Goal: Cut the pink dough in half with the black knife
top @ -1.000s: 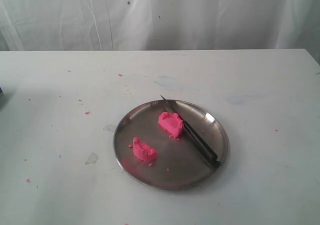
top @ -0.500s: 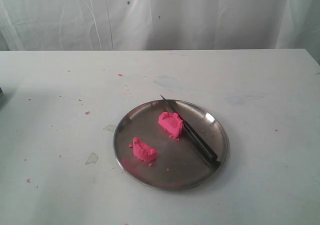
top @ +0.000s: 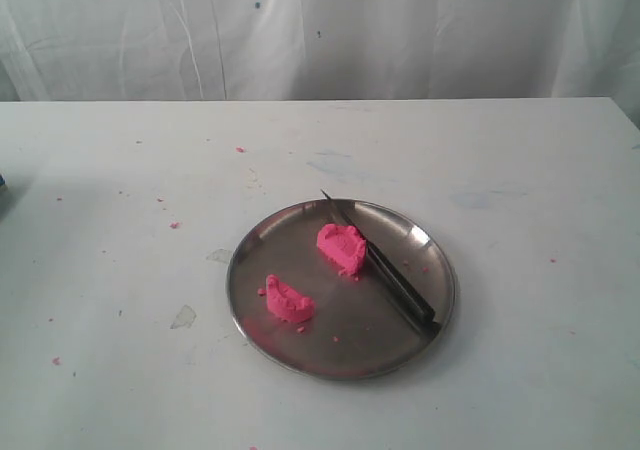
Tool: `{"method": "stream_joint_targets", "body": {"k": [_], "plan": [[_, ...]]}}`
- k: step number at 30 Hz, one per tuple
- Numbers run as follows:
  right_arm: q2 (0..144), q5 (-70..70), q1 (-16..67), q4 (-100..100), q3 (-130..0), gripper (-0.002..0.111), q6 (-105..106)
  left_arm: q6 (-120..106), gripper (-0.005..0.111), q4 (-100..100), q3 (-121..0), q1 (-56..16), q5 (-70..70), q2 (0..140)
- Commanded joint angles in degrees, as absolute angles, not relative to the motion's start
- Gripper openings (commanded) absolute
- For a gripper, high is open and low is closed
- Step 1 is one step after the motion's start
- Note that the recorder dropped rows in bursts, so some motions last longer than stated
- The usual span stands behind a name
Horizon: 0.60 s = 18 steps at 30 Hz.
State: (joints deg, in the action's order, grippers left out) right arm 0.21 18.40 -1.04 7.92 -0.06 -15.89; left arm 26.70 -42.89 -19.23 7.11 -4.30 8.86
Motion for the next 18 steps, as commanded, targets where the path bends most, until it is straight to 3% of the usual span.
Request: {"method": "stream_joint_targets", "body": {"k": [1,3,10,18], "plan": [[0.0,18.0,-1.5,8.6,0.0,0.0,-16.1,27.0,0.0,-42.9,-18.7,8.2,-10.1,2.9],[0.0,18.0,-1.5,8.6,0.0,0.0,-16.1,27.0,0.0,-41.7,-18.6,8.0,-8.0,2.0],[0.0,18.0,-1.5,8.6,0.0,0.0,-16.1,20.1,0.0,-36.3,-10.8,5.8,24.0,0.5],[0.0,18.0,-1.5,8.6,0.0,0.0,-16.1,12.1,0.0,-6.1,-1.2,5.3,14.0,0.0]]}}
